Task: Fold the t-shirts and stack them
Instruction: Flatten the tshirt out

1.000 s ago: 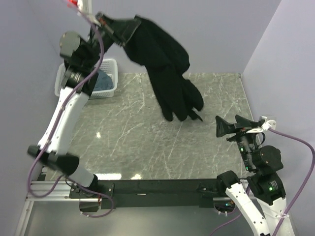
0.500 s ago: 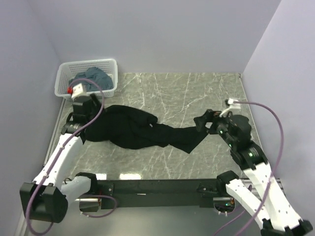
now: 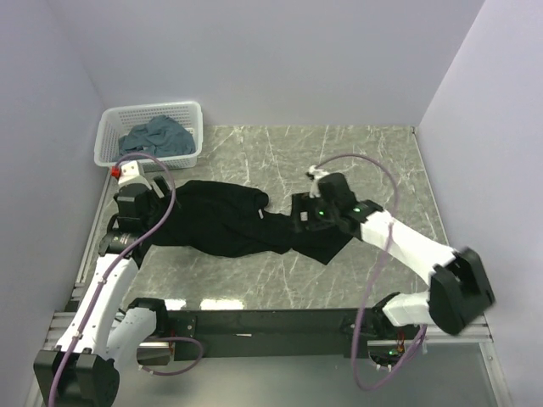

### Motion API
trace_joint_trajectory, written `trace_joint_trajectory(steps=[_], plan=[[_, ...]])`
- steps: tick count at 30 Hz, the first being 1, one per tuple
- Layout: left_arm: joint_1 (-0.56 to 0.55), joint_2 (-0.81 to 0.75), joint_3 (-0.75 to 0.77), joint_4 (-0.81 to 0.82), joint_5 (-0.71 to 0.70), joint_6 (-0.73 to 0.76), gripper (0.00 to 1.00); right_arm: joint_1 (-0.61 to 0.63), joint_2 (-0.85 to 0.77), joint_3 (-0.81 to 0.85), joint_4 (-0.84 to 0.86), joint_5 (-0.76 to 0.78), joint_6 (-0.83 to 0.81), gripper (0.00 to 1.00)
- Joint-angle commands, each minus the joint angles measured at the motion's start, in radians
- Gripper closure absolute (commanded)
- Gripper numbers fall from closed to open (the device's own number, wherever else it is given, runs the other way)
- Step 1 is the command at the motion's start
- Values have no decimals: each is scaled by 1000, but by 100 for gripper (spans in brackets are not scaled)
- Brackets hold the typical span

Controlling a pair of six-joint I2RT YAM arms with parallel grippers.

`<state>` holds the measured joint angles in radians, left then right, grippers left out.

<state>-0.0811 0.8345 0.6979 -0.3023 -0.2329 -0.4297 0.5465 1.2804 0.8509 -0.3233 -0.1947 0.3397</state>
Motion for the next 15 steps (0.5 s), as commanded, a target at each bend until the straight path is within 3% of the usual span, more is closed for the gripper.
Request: trace_joint_trajectory(steps=[1, 5, 9, 15], plan=[[-2, 5, -11, 29, 59, 16, 16, 15, 137, 114, 157, -51, -1, 12], [-2, 18, -14, 28, 84, 20, 16, 13, 322, 201, 288, -136, 87, 11], [-2, 21, -12, 22, 73, 29, 16, 10, 518, 305, 395, -187, 188, 2], [-2, 14, -14, 28, 83, 31, 16, 10, 707, 419, 464, -242, 277, 1]])
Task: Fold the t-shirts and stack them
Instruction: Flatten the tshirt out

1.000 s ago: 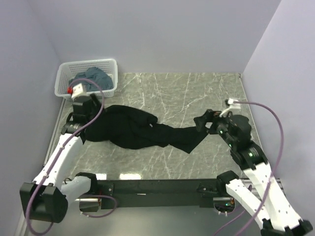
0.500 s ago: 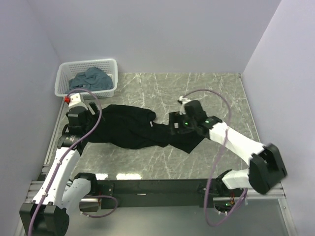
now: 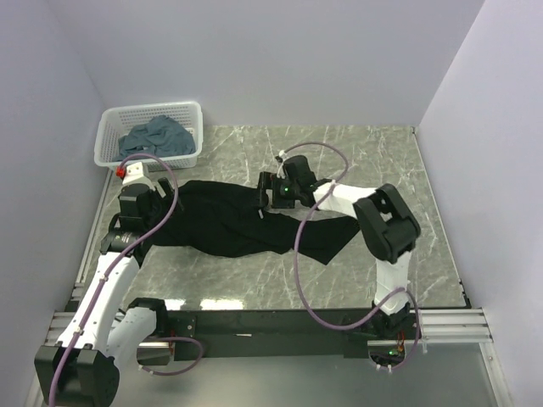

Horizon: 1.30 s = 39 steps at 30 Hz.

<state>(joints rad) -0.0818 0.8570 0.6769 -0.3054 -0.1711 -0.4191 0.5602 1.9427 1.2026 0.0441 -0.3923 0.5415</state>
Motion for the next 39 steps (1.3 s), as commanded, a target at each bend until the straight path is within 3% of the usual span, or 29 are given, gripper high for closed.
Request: trace_joint_trajectory(steps=[1, 5, 8, 10, 11, 13, 14, 15, 21, 24, 28, 32, 35, 39], plan=[[-1, -9, 7, 31, 21, 20, 16, -2, 64, 81, 97, -45, 80, 1], [-1, -6, 9, 35, 30, 22, 16, -3, 140, 126, 105, -62, 101, 5], [-1, -4, 9, 34, 32, 23, 16, -3, 165, 132, 129, -85, 109, 20], [-1, -6, 7, 34, 33, 25, 16, -3, 167, 144, 117, -89, 95, 41], [-1, -6, 7, 34, 33, 26, 16, -3, 164, 149, 109, -88, 88, 59], [-1, -7, 7, 34, 35, 25, 16, -6, 139, 156, 76, -60, 58, 75], [-1, -7, 7, 34, 36, 26, 16, -9, 124, 158, 63, -43, 45, 92], [-1, -7, 7, 32, 36, 25, 16, -19, 83, 150, 41, -22, 19, 100], [-1, -15, 7, 28, 31, 25, 16, -103, -192, 115, -88, 162, -99, 100], [-1, -15, 7, 28, 35, 25, 16, -216, -284, 103, -137, 286, -95, 100], [-1, -13, 4, 29, 44, 25, 16, -397, -263, 146, -233, 391, -23, 99], [-3, -3, 1, 32, 61, 26, 15, -480, -209, 209, -325, 431, -12, 38], [-3, 19, 1, 29, 77, 23, 15, -477, -246, 175, -325, 409, -35, 26], [-3, 62, 7, 32, 151, 6, 15, -419, -339, 53, -305, 334, -105, 25]])
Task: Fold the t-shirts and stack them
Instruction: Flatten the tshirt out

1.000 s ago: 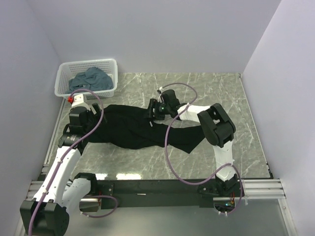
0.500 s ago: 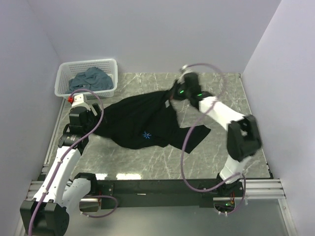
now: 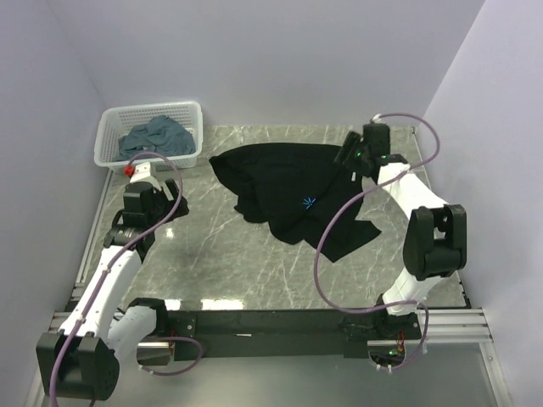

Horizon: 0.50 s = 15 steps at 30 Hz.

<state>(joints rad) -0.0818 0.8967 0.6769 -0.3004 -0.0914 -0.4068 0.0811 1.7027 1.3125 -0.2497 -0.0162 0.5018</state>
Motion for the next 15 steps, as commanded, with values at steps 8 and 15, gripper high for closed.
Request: trace_joint_trajectory(steps=[8, 15], plan=[[-85, 229, 32, 87, 262, -162, 19, 331, -293, -323, -26, -39, -135, 27], [-276, 482, 142, 199, 176, -233, 28, 358, -405, -522, -28, -80, -91, 30]])
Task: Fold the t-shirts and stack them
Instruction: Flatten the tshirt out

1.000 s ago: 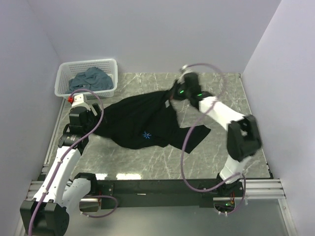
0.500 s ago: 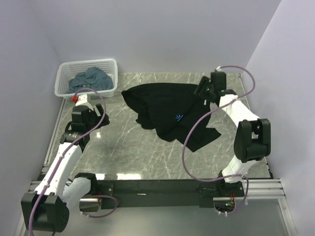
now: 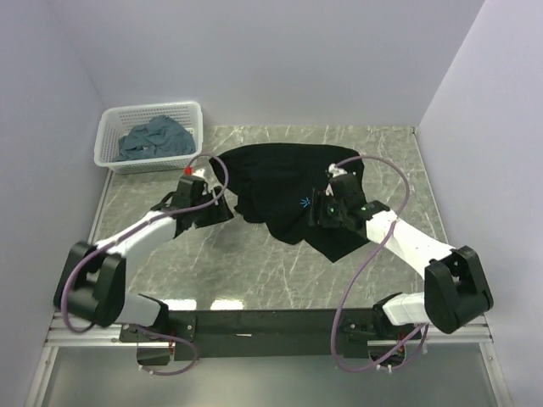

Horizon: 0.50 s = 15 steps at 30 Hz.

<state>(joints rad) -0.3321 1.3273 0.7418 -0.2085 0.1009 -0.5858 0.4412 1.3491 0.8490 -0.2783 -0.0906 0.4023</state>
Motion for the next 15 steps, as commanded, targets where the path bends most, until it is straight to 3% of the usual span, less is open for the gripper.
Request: trace_joint_trajectory(steps=[1, 7, 11, 15], plan=[[-39, 105, 93, 116, -30, -58, 31, -2, -65, -79, 2, -12, 13, 30], [-96, 304, 237, 155, -99, -31, 35, -1, -145, -179, -21, 32, 62, 32], [-134, 421, 339, 123, -98, -6, 36, -1, -186, -221, -21, 46, 78, 32], [-169, 512, 421, 72, -184, 12, 42, -2, -206, -231, -30, 72, 76, 32]])
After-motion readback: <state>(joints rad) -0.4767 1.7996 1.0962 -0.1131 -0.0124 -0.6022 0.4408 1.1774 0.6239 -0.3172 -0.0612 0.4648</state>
